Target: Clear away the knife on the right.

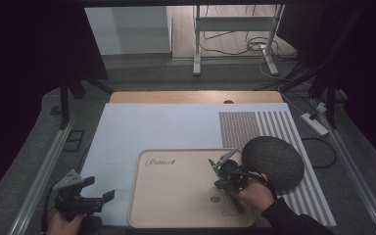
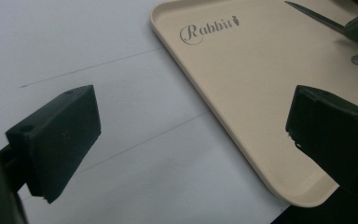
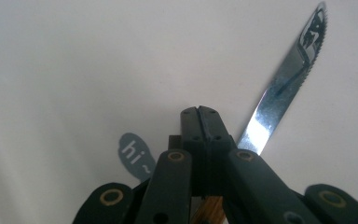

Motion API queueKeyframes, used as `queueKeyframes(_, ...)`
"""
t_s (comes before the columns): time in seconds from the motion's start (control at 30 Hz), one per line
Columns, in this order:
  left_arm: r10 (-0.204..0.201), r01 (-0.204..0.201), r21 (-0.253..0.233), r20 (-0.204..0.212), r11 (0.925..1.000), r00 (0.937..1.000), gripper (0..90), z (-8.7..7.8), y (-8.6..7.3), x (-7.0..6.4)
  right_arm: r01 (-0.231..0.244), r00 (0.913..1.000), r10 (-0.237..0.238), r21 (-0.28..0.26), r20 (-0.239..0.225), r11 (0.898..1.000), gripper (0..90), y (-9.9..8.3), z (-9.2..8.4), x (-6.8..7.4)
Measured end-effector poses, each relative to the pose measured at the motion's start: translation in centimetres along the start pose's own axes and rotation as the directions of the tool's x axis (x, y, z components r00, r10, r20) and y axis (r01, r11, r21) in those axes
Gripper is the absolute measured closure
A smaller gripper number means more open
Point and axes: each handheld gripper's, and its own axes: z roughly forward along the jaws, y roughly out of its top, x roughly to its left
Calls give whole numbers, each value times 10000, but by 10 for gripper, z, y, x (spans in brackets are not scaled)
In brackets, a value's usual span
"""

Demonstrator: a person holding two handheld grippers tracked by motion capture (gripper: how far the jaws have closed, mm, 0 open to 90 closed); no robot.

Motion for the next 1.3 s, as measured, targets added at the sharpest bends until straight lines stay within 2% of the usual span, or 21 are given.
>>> queueKeyframes(0.07, 2, -2, -4, -5, 10000, 10000, 31, 0, 0, 0, 5, 9999, -7, 126, 129, 9999, 891, -1, 3, -2)
queueKeyframes(0.27, 17, -17, -4, -6, 10000, 10000, 31, 0, 0, 0, -597, 9976, 594, 57, 342, 9982, 892, -11, -3, -16)
queueKeyframes(0.43, 27, -27, 7, 2, 10000, 10000, 31, 0, 0, 0, -1102, 9929, 1100, 28, 455, 9939, 892, -21, -10, -27)
queueKeyframes(0.77, 39, -39, 20, 5, 10000, 10000, 31, 0, 0, 0, -1870, 9807, 1864, 51, 598, 9823, 891, -43, -23, -40)
queueKeyframes(0.83, 40, -40, 21, 8, 10000, 10000, 31, 0, 0, 0, -2004, 9788, 2002, 4, 443, 9797, 891, -46, -25, -43)
queueKeyframes(0.93, 40, -40, 28, 6, 10000, 10000, 32, 0, 0, 0, -1933, 9801, 1928, 57, 470, 9811, 889, -46, -24, -43)
queueKeyframes(1.0, 54, -54, 21, 2, 10000, 10000, 31, 0, 0, 0, -1855, 9817, 1852, 12, 448, 9827, 855, -45, -24, -41)
queueKeyframes(1.07, 57, -57, 31, -4, 10000, 10000, 32, 0, 0, -1, -1825, 9820, 1833, -226, 450, 9829, 826, -43, -26, -40)
queueKeyframes(1.17, 48, -48, 34, -2, 10000, 10000, 32, 0, 0, 0, -1555, 9860, 1591, -672, 509, 9855, 743, -40, -31, -37)
queueKeyframes(1.3, 39, -39, 33, 3, 10000, 10000, 32, 0, 0, 0, -1305, 9886, 1363, -874, 635, 9876, 645, -37, -33, -33)
